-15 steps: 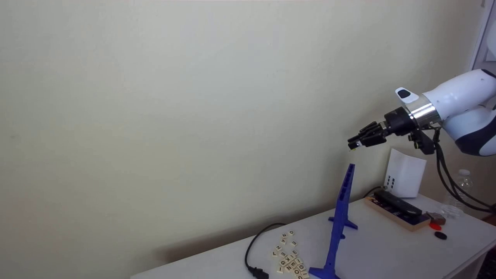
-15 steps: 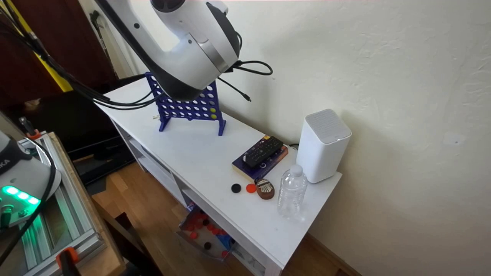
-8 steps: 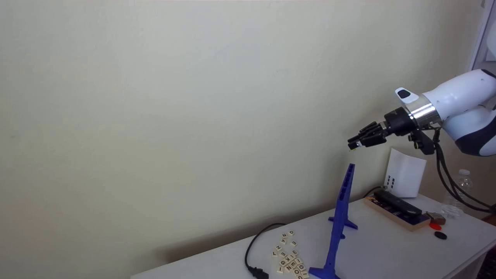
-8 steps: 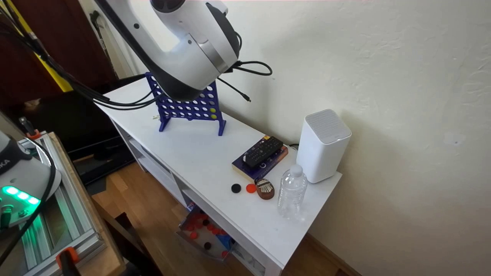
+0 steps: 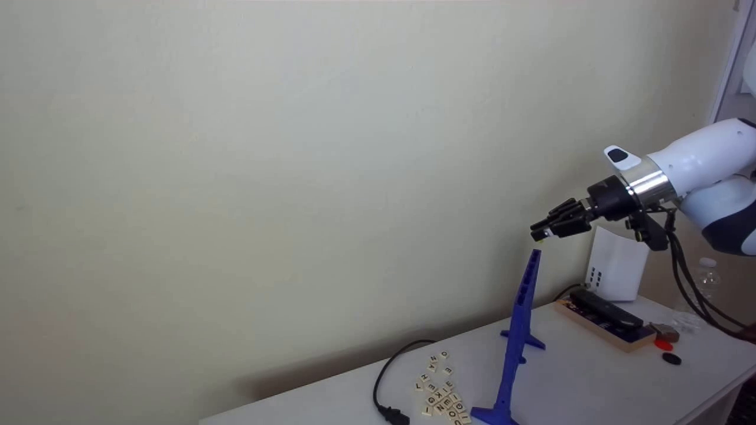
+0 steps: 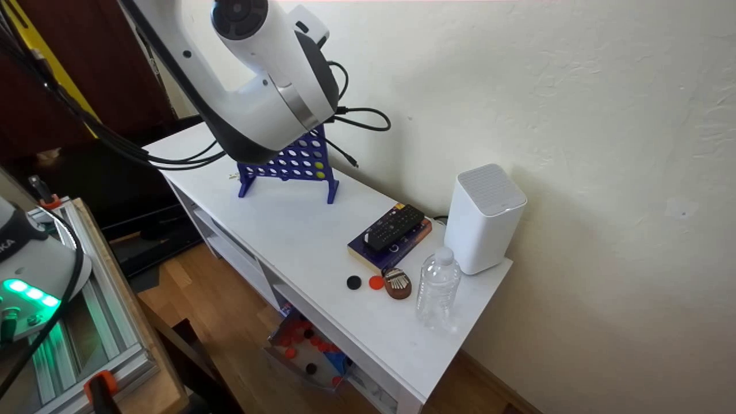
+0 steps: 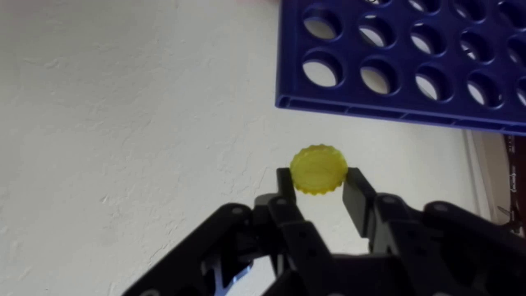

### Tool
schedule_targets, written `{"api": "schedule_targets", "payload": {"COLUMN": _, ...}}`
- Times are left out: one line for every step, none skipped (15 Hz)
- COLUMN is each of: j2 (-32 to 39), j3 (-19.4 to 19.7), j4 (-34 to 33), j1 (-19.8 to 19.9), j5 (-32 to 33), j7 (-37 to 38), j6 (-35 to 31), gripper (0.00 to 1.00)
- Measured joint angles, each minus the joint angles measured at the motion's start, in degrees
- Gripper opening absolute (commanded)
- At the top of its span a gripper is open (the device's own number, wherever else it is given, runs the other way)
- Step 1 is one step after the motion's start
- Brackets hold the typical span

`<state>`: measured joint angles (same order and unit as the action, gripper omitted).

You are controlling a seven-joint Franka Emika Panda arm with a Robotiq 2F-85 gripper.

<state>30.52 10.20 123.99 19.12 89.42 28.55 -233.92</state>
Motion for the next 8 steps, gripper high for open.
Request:
{"api": "schedule_targets", "payload": {"j2": 0.0, "j3": 0.0, "j4": 0.8, "j1": 0.0, "j5": -0.8, "j7": -1.2, "j6": 0.0, "gripper": 0.11}}
{"api": "schedule_targets", "payload": {"j2": -0.1, "j3": 0.0, "j4": 1.5, "j1": 0.1, "j5": -1.6, "j7": -2.3, "j6": 0.0, "gripper": 0.11}}
{"api": "schedule_targets", "payload": {"j2": -0.2, "j3": 0.0, "j4": 2.1, "j1": 0.2, "j5": -2.2, "j7": -3.3, "j6": -0.1, "gripper": 0.11}}
{"api": "schedule_targets", "payload": {"j2": -0.2, "j3": 0.0, "j4": 2.5, "j1": 0.2, "j5": -3.1, "j7": -4.4, "j6": -0.2, "gripper": 0.11}}
{"api": "schedule_targets", "payload": {"j2": -0.3, "j3": 0.0, "j4": 3.0, "j1": 0.2, "j5": -4.0, "j7": -5.6, "j6": -0.5, "gripper": 0.11}}
{"api": "schedule_targets", "payload": {"j2": -0.3, "j3": -0.1, "j4": 3.3, "j1": 0.2, "j5": -5.1, "j7": -6.9, "j6": -1.1, "gripper": 0.36}}
{"api": "schedule_targets", "payload": {"j2": -0.2, "j3": -0.1, "j4": 3.4, "j1": 0.1, "j5": -5.3, "j7": -7.2, "j6": -1.2, "gripper": 0.36}}
{"api": "schedule_targets", "payload": {"j2": -0.1, "j3": -0.1, "j4": 3.4, "j1": 0.1, "j5": -5.3, "j7": -7.2, "j6": -1.1, "gripper": 0.36}}
